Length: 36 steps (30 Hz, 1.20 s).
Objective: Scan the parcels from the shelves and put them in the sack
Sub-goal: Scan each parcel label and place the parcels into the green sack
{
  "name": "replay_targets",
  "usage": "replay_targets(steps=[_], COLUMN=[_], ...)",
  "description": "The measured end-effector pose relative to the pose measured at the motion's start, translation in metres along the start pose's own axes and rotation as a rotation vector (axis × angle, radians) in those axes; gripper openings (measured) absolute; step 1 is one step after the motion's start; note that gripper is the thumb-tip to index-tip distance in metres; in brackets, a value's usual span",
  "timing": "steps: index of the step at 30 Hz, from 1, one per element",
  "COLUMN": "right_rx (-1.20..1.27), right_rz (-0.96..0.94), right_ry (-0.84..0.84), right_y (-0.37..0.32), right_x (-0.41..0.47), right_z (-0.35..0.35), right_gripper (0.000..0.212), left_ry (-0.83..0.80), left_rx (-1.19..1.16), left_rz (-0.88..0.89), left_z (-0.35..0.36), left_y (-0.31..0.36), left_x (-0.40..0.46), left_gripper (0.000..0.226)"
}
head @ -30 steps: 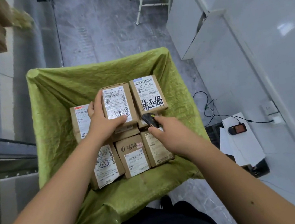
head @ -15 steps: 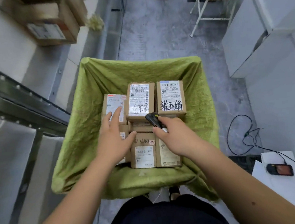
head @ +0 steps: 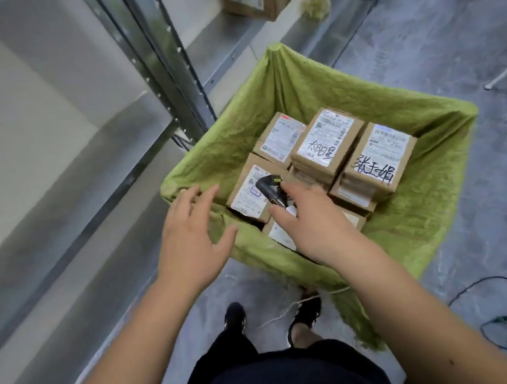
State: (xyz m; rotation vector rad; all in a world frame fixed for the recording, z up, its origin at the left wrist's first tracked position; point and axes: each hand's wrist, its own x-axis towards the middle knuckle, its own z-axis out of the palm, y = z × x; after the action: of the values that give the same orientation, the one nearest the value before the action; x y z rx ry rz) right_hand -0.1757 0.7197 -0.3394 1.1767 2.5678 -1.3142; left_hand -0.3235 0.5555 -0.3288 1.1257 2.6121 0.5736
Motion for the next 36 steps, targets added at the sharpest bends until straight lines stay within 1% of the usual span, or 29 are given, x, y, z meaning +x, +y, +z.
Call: replay_targets(steps=[6, 10, 13, 18, 21, 24, 31, 36], right_rx=[-0.189, -0.252, -0.300, -0.367, -0.396, -0.424, -0.497, -0.509], right_rz=[-0.222, -0.347, -0.442, -0.574, -0.657, -0.761, -0.990, -1.157], right_ry=[-0.125, -0.239, -0.299, -0.383, -0.439, -0.492, -0.683, -0.769], right_y=[-0.057, -0.101, -0.133, -0.185, -0.214, -0.243, -0.298, -0.340], right_x=[-0.012, -0.033, -0.060, -0.131, -0.181, -0.232, -0.347, -0.407], right_z=[0.033, 0.075, 0.119, 0.202, 0.254, 0.302, 0.393, 0.430], right_gripper=[0.051, 0.065, 0.064, 0.059, 0.058, 0.053, 0.047, 0.033], left_ry=[0.144, 0.225, 0.288, 0.333, 0.412, 0.473, 0.653, 0.766], left_rx=[-0.005, -0.004, 0.007, 0.073, 0.121, 0.111, 0.067, 0.069], left_rz=[-0.250, -0.400, -0.504, -0.666, -0.803, -0.932, -1.190, -1.301], left_z=[-0.034, -0.052, -0.067, -0.094, -0.108, -0.115, -0.129, -0.148], left_y=[-0.040, -0.074, -0.102, -0.158, -0.188, -0.212, -0.241, -0.254], left_x=[-0.063, -0.118, -0.173, -0.287, -0.364, -0.440, -0.592, -0.655], left_gripper=[0.075, 0.079, 0.080, 0.084, 0.084, 0.084, 0.082, 0.080])
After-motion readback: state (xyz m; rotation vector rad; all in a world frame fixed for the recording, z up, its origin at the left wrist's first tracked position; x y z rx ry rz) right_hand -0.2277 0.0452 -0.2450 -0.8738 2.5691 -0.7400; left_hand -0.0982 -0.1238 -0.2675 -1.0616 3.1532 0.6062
